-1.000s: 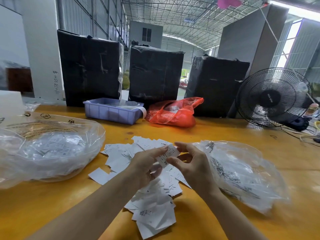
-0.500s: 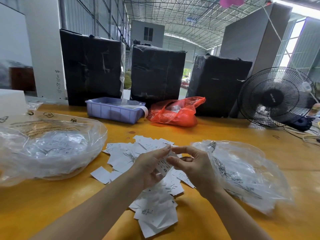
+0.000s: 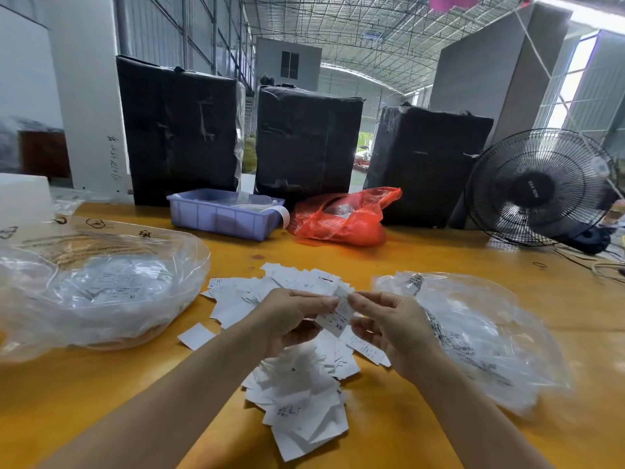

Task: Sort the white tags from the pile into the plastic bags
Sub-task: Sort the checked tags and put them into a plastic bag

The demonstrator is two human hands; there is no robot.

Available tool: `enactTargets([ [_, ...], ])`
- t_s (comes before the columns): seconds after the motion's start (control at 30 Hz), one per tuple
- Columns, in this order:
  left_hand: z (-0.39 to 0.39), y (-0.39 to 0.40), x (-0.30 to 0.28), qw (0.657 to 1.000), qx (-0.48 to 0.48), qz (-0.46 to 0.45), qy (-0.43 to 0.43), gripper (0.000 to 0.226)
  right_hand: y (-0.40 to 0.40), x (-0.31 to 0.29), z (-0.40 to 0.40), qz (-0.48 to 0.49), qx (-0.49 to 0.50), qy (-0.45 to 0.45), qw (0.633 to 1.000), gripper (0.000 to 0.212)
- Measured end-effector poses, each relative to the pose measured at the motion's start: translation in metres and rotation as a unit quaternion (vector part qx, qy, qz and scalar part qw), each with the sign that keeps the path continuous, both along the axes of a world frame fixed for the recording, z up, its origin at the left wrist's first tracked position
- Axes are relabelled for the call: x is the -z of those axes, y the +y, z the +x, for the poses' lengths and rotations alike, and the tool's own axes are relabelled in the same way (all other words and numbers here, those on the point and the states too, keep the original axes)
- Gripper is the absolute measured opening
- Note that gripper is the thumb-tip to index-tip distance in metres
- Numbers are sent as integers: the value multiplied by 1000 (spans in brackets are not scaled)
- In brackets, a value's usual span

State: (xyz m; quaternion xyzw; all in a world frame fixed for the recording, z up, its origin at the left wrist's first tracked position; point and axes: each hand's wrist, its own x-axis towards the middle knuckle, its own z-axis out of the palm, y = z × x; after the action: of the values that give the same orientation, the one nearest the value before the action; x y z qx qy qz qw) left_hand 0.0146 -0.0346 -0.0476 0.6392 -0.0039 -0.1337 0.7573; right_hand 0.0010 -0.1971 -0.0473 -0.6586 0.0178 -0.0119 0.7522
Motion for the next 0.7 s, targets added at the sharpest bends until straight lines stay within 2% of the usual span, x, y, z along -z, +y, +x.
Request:
enactTargets([
  [0.1,1,3,-3,1000,9,15,3,24,-1,0,0,-11,0,18,1000,17],
  [0.23,3,11,-6,997,41,60,3,19,0,-1,-1,7,23,-7,1000,9],
  [0.37,4,17,-11,994,57,92,-18,14,1,-3,-5,-20,22,-44,999,9],
  [0.43,5,23,-15,991,48,122,-38,14,2,-3,-7,-57,32,-84,994,8],
  [0.5,9,35,-22,979,14,190,-71,12,1,-3,-8,-141,71,-160,974,8],
  [0.57,17,56,-30,949,-74,282,-117,9,-3,-3,-5,-229,129,-248,932,9],
  [0.63,25,89,-37,893,-198,373,-153,13,-13,-5,2,-273,194,-316,888,12],
  [0.7,27,130,-42,832,-306,437,-150,16,-29,-6,10,-280,245,-344,862,12],
])
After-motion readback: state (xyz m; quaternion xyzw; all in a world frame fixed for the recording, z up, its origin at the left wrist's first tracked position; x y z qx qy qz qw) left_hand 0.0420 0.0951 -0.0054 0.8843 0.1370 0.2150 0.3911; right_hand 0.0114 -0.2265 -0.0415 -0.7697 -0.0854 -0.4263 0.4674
